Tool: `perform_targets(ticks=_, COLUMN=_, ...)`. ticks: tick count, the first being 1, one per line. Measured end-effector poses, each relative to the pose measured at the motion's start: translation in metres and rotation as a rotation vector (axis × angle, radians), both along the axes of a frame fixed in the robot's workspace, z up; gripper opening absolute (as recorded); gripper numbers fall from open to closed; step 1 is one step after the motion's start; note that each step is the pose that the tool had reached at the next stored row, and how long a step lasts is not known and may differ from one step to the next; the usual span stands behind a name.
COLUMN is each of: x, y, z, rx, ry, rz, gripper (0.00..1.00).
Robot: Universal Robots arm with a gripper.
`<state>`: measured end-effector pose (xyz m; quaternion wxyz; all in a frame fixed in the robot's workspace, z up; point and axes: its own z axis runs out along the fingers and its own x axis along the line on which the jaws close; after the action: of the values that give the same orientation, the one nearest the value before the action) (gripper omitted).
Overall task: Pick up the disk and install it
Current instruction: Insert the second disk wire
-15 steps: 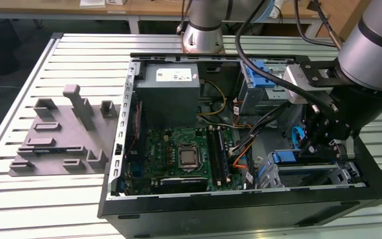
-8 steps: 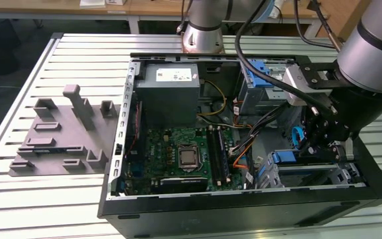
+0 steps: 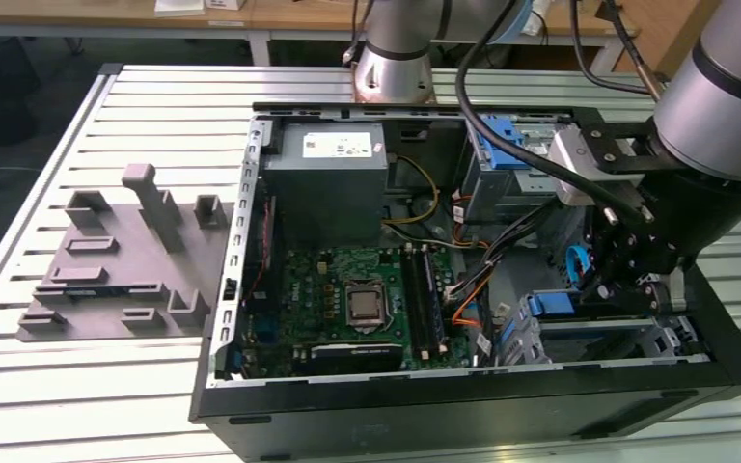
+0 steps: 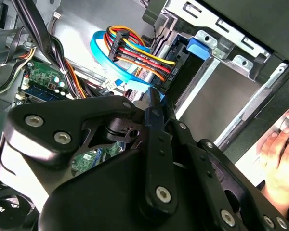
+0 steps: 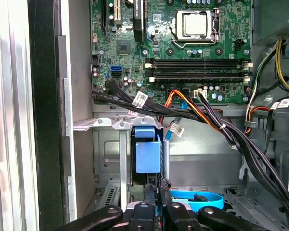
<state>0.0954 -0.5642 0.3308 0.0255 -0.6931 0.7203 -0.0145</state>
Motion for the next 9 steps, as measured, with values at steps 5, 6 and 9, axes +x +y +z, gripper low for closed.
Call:
perform_targets(ticks=5, x=0.0, y=0.0, z=-0.0001, rx=0.0, ry=0.0, rz=0.0, gripper=0.34)
perform_targets(ticks=6, x=0.0, y=0.0, z=-0.0001, rx=0.0001, ry=0.0, rz=0.0, gripper=0.34)
perform_targets(ticks=9, x=0.0, y=0.0, z=-0.0002, rx=0.0001, ry=0.0, rz=0.0, gripper=0.46)
